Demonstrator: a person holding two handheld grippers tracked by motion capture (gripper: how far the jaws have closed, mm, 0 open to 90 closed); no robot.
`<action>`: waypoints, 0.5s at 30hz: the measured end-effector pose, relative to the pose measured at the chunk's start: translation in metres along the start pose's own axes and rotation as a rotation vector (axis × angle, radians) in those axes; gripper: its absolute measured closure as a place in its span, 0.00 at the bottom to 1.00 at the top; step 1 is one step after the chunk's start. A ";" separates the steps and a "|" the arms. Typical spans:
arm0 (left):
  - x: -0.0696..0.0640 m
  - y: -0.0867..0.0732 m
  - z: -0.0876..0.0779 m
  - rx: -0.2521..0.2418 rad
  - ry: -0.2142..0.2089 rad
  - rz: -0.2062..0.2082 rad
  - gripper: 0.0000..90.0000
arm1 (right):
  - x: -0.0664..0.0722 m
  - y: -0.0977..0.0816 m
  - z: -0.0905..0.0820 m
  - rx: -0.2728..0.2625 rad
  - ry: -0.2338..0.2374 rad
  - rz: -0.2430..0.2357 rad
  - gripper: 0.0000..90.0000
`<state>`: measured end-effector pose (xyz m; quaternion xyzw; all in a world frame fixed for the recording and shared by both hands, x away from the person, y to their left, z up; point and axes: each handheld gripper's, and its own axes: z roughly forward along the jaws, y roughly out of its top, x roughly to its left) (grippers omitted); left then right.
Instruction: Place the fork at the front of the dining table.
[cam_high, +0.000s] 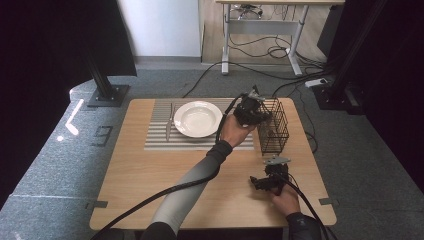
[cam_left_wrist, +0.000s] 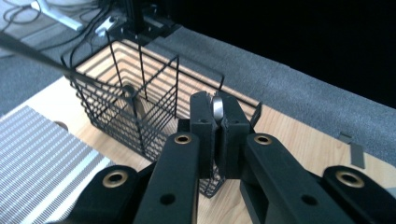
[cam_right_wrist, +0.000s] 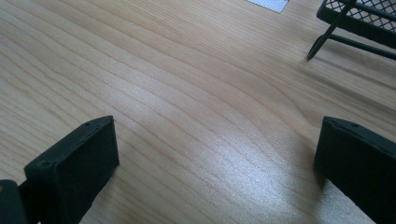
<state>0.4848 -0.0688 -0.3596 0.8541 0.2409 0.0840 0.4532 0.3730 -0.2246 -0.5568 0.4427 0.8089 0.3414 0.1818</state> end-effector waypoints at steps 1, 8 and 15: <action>0.000 0.000 0.000 0.000 0.000 0.000 0.96 | 0.000 0.000 0.000 0.000 0.000 0.000 0.00; -0.010 0.017 -0.033 -0.025 0.010 0.053 0.96 | 0.000 0.000 0.000 0.000 0.001 0.002 0.00; -0.018 0.029 -0.068 -0.039 0.035 0.111 0.96 | 0.000 0.000 0.000 0.001 0.001 0.002 0.00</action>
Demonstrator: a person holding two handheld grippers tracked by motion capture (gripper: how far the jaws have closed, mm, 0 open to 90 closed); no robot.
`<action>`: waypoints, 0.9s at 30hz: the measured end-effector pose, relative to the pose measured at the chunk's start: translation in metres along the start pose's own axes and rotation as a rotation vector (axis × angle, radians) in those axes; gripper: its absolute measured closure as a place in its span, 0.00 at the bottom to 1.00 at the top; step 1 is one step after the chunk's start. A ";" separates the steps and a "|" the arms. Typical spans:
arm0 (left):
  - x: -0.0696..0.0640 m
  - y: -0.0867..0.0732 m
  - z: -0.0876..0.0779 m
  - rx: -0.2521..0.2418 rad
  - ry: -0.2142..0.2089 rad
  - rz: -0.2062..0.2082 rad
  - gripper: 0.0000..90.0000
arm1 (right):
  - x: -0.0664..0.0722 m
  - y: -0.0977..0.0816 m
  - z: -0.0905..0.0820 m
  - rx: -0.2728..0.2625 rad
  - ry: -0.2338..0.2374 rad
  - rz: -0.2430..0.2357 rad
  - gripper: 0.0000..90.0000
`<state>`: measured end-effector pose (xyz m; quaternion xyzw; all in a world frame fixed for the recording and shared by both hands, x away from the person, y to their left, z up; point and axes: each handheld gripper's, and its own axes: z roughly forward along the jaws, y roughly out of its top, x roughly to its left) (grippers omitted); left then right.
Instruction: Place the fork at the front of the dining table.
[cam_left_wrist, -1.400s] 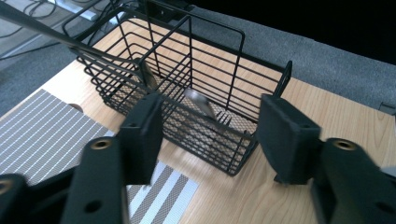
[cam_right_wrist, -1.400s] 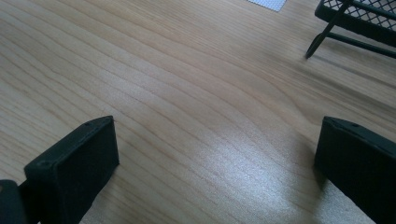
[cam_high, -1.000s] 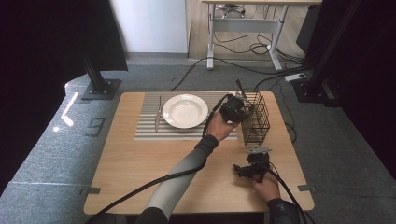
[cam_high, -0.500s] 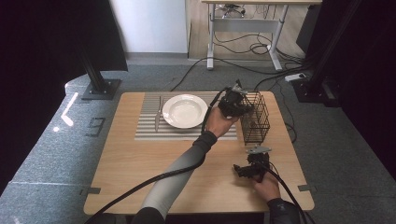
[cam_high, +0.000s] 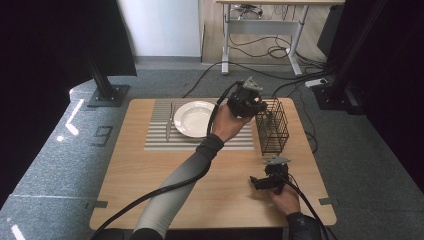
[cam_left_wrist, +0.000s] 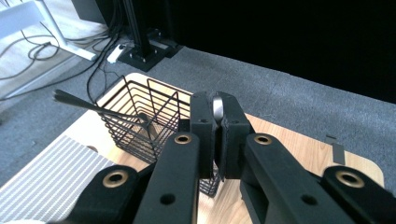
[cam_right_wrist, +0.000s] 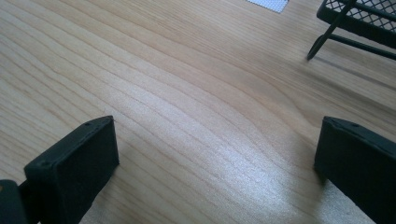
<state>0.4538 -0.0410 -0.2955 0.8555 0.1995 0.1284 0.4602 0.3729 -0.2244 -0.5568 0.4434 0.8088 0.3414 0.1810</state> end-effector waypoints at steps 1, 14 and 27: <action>-0.001 0.000 -0.004 0.009 0.006 0.011 0.96 | 0.000 0.000 0.000 0.000 0.000 0.000 0.00; 0.013 -0.036 -0.033 0.069 0.006 -0.014 0.96 | 0.000 0.000 0.000 -0.001 0.002 -0.001 0.00; 0.018 -0.089 -0.041 0.122 -0.041 -0.054 0.96 | 0.004 0.001 -0.002 -0.014 0.035 -0.022 0.09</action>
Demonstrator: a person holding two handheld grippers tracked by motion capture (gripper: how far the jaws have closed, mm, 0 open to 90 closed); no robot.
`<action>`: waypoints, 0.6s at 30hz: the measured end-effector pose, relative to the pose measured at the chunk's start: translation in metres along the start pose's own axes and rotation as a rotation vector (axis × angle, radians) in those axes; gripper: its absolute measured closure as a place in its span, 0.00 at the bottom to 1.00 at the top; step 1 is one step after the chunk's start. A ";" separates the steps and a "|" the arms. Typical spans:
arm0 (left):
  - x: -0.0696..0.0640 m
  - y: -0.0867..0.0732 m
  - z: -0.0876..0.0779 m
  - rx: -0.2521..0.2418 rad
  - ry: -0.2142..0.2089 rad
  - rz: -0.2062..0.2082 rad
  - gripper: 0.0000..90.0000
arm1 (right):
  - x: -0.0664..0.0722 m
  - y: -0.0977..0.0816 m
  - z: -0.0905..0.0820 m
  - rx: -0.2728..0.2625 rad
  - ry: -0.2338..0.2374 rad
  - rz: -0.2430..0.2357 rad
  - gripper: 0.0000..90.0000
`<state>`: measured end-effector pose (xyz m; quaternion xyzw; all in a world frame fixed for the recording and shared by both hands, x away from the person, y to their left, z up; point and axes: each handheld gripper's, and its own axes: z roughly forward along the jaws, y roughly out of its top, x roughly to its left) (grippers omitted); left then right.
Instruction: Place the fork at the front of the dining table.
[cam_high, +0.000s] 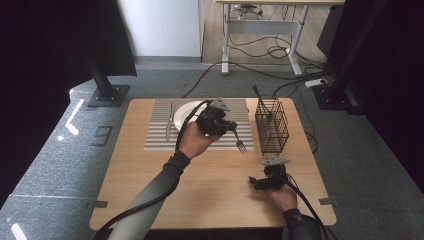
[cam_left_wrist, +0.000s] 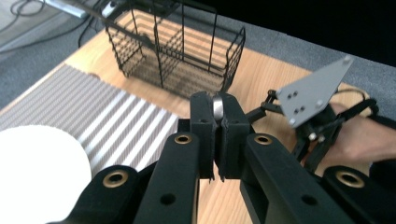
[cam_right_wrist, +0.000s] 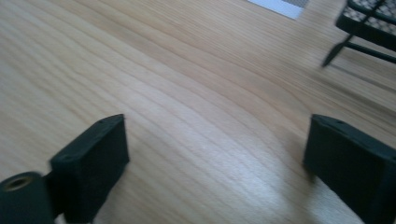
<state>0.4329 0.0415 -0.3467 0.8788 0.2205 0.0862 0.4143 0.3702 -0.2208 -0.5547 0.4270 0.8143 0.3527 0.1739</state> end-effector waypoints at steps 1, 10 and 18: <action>0.002 -0.004 0.000 0.002 -0.003 -0.007 0.96 | 0.001 0.001 -0.001 -0.002 0.016 0.001 0.11; 0.011 -0.030 0.001 0.025 -0.017 -0.038 0.96 | 0.009 0.021 -0.008 -0.039 0.092 0.000 0.21; 0.009 -0.042 0.010 0.043 -0.039 -0.041 0.96 | 0.029 0.060 -0.012 -0.100 0.139 -0.116 0.34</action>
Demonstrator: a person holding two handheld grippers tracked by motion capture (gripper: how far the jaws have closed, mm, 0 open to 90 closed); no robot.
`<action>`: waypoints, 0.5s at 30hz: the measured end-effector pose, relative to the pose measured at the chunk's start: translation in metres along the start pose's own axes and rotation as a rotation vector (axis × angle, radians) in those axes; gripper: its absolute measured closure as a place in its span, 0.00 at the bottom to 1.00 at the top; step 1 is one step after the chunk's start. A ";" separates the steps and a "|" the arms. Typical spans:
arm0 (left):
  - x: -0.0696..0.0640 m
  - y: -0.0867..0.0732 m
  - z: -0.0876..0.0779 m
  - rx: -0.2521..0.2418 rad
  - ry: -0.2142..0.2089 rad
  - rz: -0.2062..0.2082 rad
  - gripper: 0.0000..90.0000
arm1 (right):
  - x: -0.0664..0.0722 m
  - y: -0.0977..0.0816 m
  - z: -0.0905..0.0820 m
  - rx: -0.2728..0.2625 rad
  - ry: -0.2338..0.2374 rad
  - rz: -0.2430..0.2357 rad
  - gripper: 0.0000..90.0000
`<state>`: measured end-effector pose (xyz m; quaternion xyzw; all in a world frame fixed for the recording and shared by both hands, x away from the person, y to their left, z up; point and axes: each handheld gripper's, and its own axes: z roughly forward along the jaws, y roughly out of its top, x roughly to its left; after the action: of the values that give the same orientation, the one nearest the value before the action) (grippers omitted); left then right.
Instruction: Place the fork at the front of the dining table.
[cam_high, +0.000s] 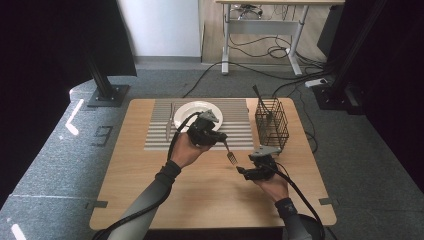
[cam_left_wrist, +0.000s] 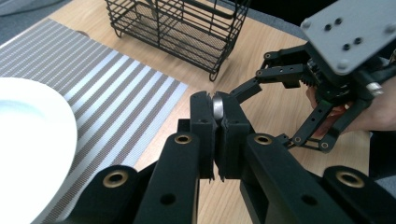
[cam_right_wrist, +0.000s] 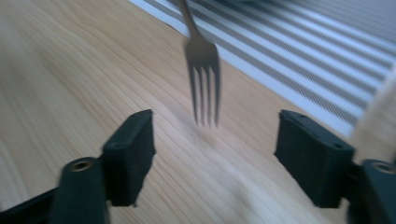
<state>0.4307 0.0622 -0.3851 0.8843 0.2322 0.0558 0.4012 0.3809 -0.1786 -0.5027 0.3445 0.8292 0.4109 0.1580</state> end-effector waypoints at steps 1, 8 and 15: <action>0.000 0.000 0.000 0.000 0.000 0.000 0.96 | 0.003 0.005 0.001 -0.002 0.008 -0.015 0.37; -0.006 -0.001 0.006 0.019 -0.010 0.018 0.96 | 0.014 0.033 0.010 0.023 0.003 -0.098 0.60; -0.010 0.002 0.009 0.023 -0.010 0.033 0.96 | 0.025 0.052 0.021 0.041 -0.043 -0.133 0.86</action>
<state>0.4246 0.0507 -0.3886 0.8928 0.2160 0.0553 0.3914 0.3974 -0.1270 -0.4744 0.3005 0.8550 0.3748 0.1956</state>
